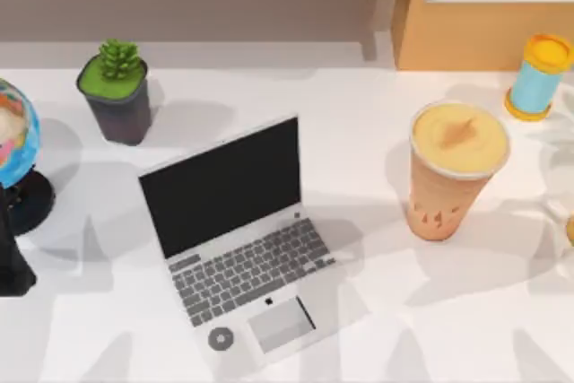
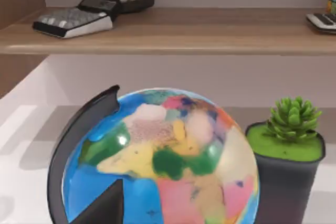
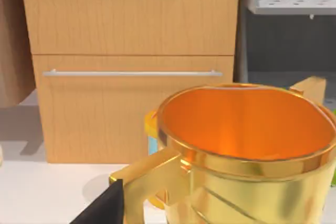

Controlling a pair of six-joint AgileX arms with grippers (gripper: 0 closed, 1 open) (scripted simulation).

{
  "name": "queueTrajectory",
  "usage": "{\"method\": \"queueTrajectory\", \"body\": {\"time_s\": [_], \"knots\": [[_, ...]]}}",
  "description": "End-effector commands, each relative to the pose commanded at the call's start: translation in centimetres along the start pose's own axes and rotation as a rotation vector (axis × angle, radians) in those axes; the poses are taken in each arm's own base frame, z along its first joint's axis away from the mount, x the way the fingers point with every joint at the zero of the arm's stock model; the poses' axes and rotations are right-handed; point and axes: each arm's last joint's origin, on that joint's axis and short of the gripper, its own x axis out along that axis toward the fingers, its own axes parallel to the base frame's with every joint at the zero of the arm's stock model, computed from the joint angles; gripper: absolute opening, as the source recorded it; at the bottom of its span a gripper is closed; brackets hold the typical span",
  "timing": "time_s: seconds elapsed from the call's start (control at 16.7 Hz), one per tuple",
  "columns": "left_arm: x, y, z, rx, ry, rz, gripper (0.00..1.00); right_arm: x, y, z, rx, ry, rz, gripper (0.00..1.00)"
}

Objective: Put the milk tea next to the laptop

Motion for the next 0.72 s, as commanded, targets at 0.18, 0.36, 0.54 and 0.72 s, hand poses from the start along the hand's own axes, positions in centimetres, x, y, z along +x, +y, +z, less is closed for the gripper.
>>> {"method": "queueTrajectory", "body": {"time_s": [0.18,0.36,0.54,0.72], "knots": [[0.0,0.0,0.0,0.000,0.000,0.000,1.00,0.0,0.1,0.1,0.002,-0.003,0.006,1.00],[0.0,0.0,0.0,0.000,0.000,0.000,1.00,0.5,0.9,1.0,0.018,-0.024,0.047,1.00],[0.0,0.0,0.0,0.000,0.000,0.000,1.00,1.4,2.5,2.3,0.052,-0.061,0.102,1.00],[0.0,0.0,0.0,0.000,0.000,0.000,1.00,2.7,4.9,3.3,0.102,-0.095,0.150,1.00]]}}
